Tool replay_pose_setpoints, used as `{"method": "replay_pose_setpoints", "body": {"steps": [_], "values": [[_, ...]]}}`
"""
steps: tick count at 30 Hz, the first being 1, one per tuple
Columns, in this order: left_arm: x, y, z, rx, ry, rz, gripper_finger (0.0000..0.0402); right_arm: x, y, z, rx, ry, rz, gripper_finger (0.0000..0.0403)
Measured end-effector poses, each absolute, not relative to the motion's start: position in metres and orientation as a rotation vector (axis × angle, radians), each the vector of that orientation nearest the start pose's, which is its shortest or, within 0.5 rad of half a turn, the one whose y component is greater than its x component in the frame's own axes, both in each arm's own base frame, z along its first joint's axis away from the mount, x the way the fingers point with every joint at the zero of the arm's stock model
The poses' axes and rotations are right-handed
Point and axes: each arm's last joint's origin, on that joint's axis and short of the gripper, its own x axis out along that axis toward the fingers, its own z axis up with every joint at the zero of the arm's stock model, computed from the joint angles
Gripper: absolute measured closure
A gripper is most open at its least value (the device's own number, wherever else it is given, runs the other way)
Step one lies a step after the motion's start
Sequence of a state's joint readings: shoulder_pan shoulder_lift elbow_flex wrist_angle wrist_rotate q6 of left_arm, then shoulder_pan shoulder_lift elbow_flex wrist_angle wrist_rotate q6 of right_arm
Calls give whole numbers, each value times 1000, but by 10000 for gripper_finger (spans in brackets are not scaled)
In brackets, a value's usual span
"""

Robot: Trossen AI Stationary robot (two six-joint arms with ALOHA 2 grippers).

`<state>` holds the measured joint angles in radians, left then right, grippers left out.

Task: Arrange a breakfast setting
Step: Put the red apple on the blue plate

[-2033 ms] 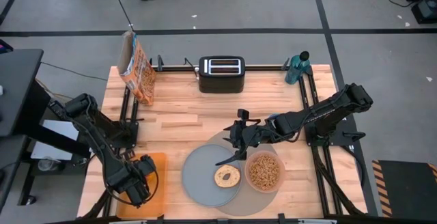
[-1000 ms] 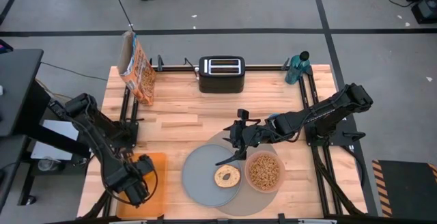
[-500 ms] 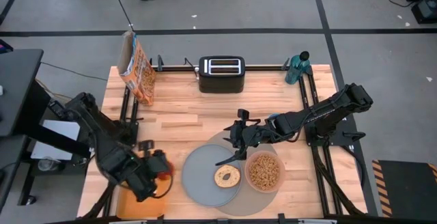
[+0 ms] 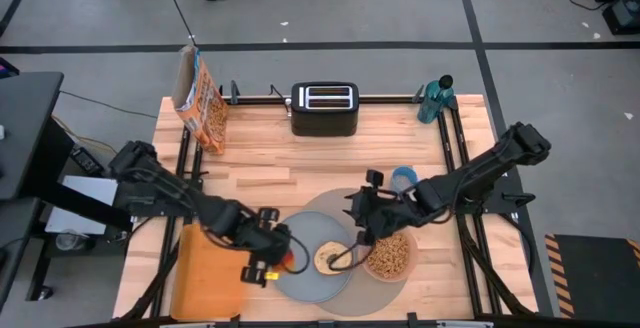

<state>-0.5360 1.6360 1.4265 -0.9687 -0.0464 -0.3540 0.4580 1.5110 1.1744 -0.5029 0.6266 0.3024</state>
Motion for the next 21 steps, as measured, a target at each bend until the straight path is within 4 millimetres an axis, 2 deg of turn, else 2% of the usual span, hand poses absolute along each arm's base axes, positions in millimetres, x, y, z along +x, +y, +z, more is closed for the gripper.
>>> {"method": "replay_pose_setpoints", "body": {"steps": [12, 21], "values": [[321, -156, 234, 147, 1294, -358, 381, 269, 148, 274, -91, 674, -321, 245], [327, -152, 229, 170, 1299, -395, 381, 262, 158, 274, -39, 652, -320, 245]]}}
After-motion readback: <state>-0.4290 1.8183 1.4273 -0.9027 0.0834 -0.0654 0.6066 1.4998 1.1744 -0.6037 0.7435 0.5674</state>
